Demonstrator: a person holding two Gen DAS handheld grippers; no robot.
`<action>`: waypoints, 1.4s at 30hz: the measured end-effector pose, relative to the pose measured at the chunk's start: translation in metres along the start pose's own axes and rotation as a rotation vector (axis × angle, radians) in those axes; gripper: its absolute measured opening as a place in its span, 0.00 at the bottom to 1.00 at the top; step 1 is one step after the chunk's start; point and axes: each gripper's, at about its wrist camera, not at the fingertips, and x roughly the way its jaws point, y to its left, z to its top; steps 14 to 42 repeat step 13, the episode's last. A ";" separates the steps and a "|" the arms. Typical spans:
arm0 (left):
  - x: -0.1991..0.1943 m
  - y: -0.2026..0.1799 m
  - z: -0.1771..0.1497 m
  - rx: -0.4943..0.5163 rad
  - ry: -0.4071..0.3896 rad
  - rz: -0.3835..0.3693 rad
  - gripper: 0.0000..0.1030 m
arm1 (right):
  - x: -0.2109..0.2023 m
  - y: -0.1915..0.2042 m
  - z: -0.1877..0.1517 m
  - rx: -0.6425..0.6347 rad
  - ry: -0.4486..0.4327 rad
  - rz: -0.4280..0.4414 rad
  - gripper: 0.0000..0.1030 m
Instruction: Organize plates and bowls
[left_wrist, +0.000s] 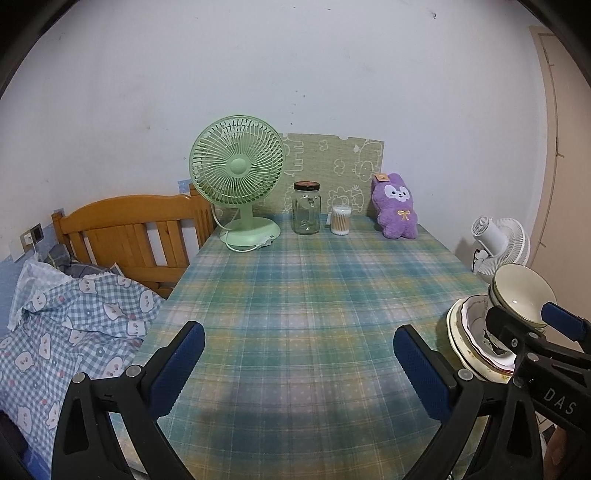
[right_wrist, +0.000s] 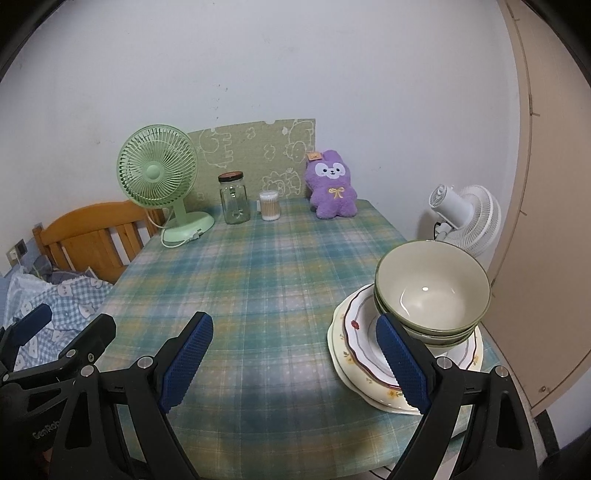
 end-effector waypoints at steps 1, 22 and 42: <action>0.000 0.000 0.000 0.000 0.000 0.000 1.00 | 0.000 0.000 0.000 -0.001 0.000 -0.001 0.89; -0.001 -0.001 0.000 -0.001 0.000 -0.002 1.00 | -0.001 -0.001 0.000 -0.004 0.003 -0.006 0.89; -0.001 -0.001 0.000 -0.001 0.000 -0.002 1.00 | -0.001 -0.001 0.000 -0.004 0.003 -0.006 0.89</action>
